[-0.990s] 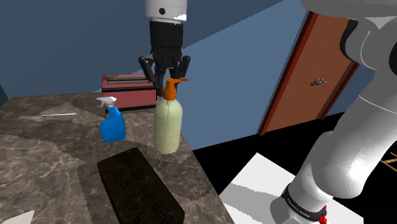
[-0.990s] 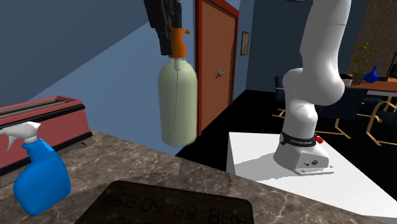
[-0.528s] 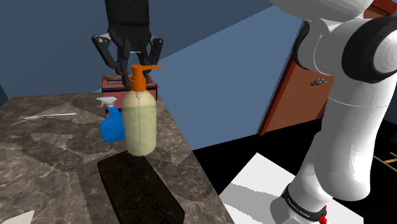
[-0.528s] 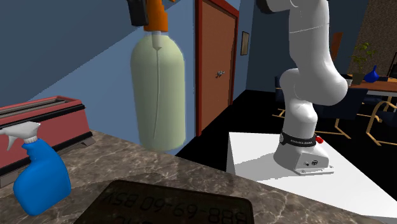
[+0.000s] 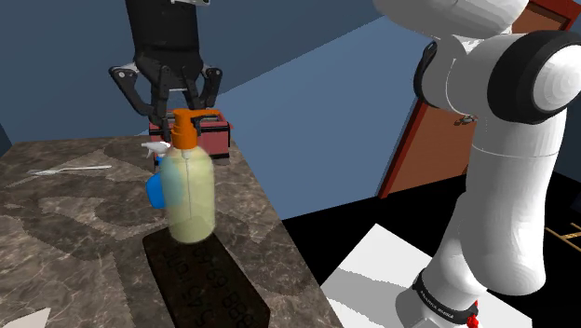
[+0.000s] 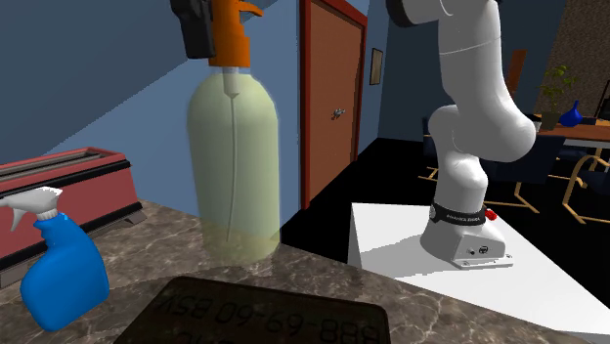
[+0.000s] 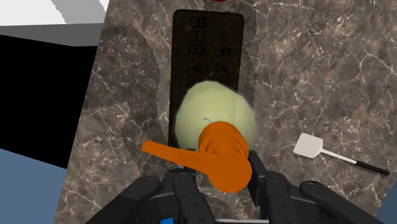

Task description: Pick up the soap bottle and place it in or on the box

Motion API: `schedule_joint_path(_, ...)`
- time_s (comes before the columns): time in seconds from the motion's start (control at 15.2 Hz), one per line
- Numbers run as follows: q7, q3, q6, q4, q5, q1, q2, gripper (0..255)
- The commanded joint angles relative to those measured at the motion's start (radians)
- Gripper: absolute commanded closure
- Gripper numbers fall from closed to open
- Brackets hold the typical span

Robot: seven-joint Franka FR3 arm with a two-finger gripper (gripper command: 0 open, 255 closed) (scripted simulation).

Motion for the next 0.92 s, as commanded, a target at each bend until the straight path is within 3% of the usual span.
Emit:
schedule_joint_path(0.0, -0.003, 0.000, 0.037, -0.051, 0.009, -0.011, -0.016, 255)
schedule_joint_path(0.86, -0.023, -0.005, 0.243, -0.315, 0.047, -0.058, -0.083, 255)
